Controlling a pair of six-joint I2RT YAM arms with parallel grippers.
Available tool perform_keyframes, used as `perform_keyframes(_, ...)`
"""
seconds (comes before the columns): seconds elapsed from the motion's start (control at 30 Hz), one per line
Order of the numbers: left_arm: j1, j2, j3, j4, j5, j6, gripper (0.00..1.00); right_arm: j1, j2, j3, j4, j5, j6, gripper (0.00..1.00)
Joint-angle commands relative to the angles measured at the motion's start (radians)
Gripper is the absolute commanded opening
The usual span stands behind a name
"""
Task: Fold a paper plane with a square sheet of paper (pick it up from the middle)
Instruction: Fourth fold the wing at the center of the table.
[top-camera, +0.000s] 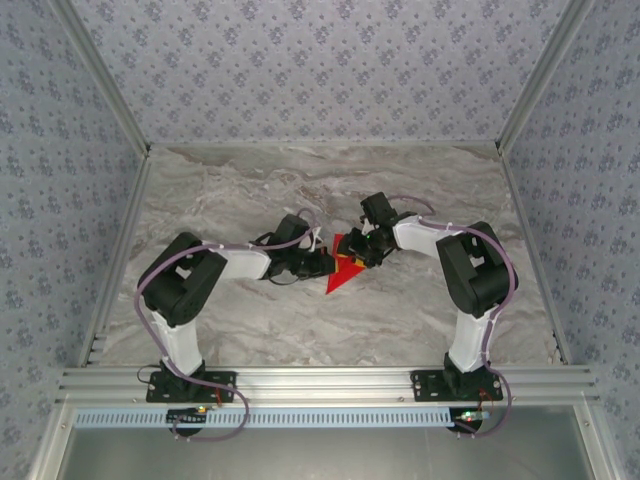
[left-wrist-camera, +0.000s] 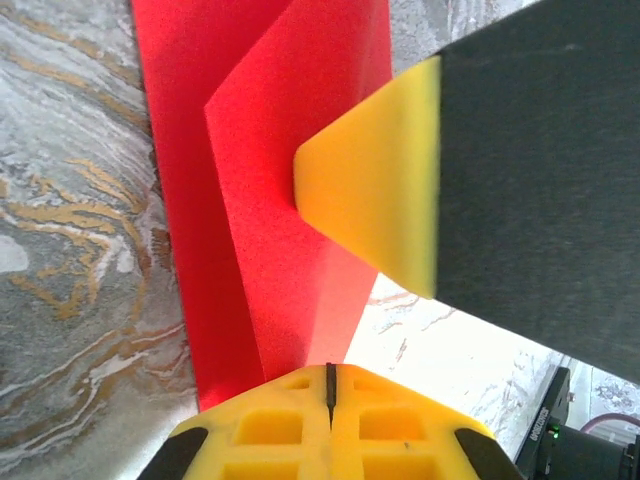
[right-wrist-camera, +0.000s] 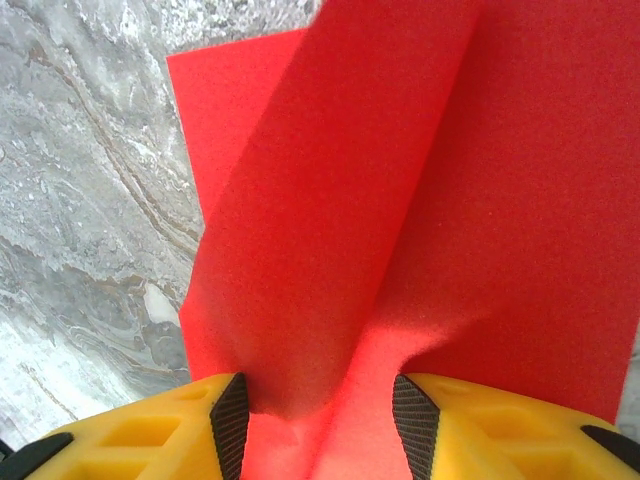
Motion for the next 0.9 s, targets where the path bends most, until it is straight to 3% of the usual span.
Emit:
perform_keyframes(0.0,-0.002,0.014,0.034,-0.027,-0.008,0.022,0.06,0.002,0.082,-0.035,-0.09,0.108,0.003,0.48)
perform_keyframes(0.87,-0.002,0.027,0.043,-0.07,-0.036,0.029,0.05,0.005,0.128,-0.018,-0.128,0.135,-0.015,0.39)
